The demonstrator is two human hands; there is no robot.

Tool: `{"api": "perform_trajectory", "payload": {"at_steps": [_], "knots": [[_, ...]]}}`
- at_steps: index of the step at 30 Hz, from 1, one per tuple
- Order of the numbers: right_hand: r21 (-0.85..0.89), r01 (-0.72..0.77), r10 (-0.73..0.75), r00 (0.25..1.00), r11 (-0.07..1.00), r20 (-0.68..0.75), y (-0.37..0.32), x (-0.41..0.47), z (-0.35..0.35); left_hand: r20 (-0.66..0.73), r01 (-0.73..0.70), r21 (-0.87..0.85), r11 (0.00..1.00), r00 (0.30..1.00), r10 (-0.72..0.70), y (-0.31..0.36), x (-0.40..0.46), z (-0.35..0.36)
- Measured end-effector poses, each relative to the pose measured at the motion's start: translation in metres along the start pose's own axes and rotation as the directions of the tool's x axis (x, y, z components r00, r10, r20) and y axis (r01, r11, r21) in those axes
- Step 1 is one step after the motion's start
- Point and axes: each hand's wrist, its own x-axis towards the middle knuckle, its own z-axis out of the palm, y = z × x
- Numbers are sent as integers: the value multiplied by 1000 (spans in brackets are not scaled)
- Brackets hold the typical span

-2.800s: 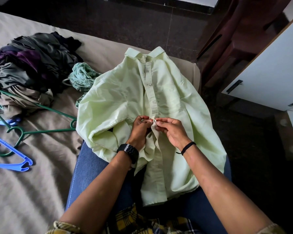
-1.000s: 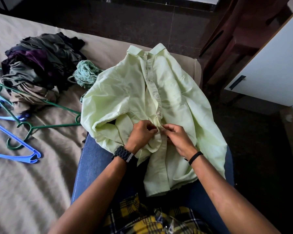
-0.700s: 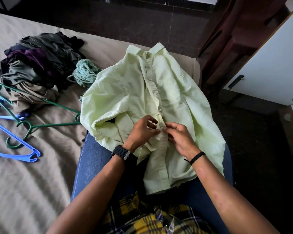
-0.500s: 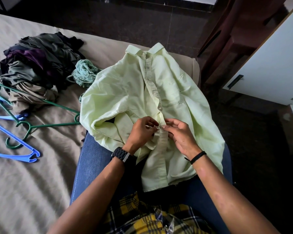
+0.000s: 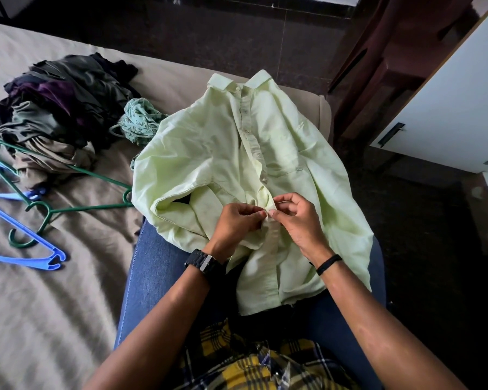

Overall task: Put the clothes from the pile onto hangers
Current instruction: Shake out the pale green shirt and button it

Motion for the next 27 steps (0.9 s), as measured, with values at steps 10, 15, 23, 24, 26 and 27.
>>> {"api": "perform_trajectory", "payload": {"at_steps": [10, 15, 23, 24, 26, 27], "knots": [[-173, 133, -139, 990, 976, -20, -2, -4, -2, -56, 3, 7, 1000, 998, -3, 5, 0, 5], [-245, 252, -265, 964, 936, -20, -2, -10, 1, -54, 33, -10, 999, 998, -33, 6, 0, 7], [-274, 320, -327, 945, 907, 22, -11, -8, -4, -13, 43, -45, 998, 999, -43, 17, 0, 8], [-267, 317, -323, 946, 910, 21, -12, -6, -7, -2, 39, -67, 997, 999, -39, 18, 0, 8], [-246, 280, -285, 958, 928, 16, -16, -3, -12, 15, 29, -103, 994, 1000, -27, 22, 0, 9], [-209, 242, -243, 970, 948, 23, -19, -2, -16, 25, 21, -112, 994, 1000, -18, 24, 0, 10]]}}
